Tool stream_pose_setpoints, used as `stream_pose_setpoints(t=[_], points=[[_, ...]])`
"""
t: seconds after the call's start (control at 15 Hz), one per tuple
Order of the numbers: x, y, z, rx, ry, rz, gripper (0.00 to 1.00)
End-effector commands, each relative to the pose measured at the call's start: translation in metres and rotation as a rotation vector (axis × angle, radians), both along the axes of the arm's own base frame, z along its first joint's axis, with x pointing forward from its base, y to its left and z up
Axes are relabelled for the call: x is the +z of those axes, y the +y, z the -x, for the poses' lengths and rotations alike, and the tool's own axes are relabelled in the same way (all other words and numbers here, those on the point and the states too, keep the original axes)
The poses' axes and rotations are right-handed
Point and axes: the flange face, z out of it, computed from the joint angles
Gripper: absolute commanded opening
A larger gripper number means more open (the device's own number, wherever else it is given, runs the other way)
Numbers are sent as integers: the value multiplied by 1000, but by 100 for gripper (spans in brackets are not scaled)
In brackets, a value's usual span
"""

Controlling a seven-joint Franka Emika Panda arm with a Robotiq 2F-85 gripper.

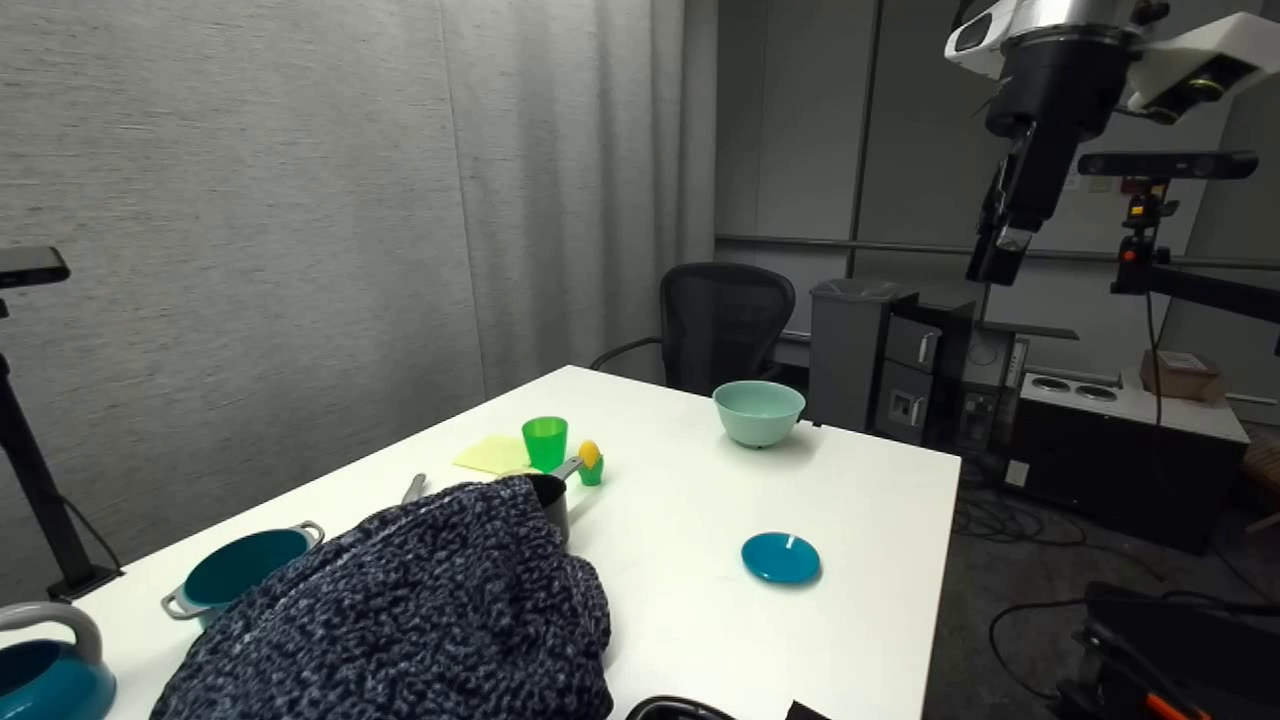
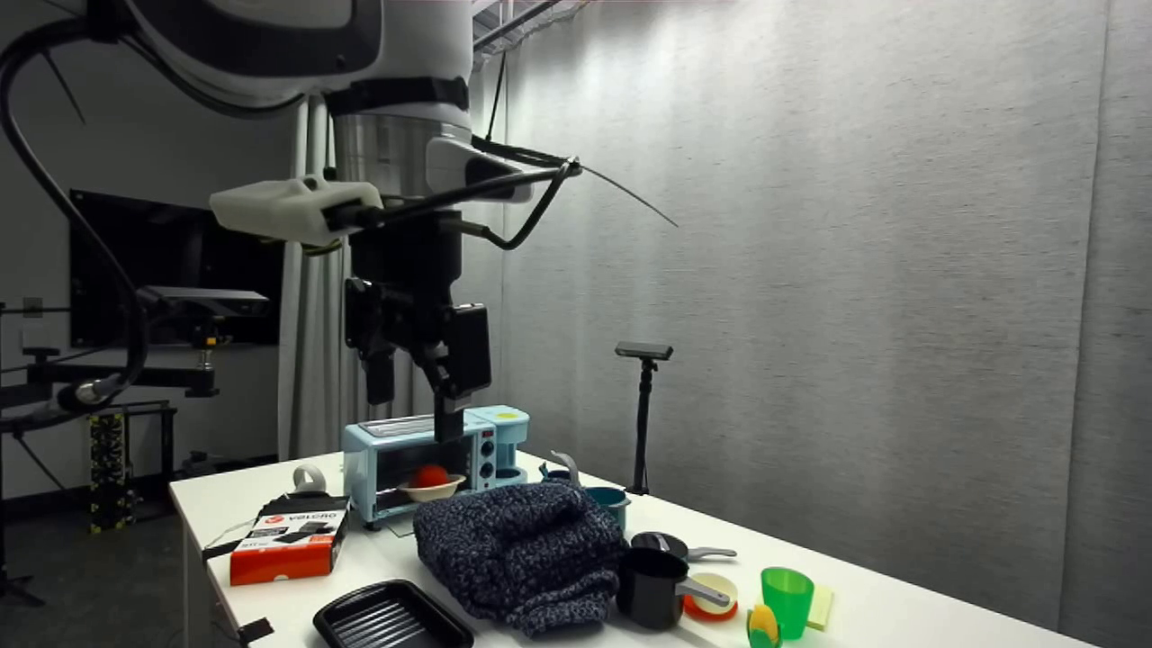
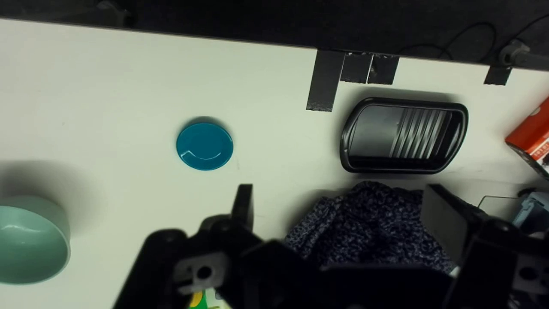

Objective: Move the blanket to the right

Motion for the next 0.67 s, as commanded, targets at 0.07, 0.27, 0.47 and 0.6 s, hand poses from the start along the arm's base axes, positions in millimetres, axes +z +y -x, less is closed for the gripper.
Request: stream_pose_setpoints(t=[0.07,0.27,0.47,0.6], points=[[-1,-1,-33,-44,-96,-21,100],[-21,0,-77,-74,-142,-67,100],[-37,18,-127,-53,-168,-97,100],[-48,36,-165,-24,-165,-108,100]])
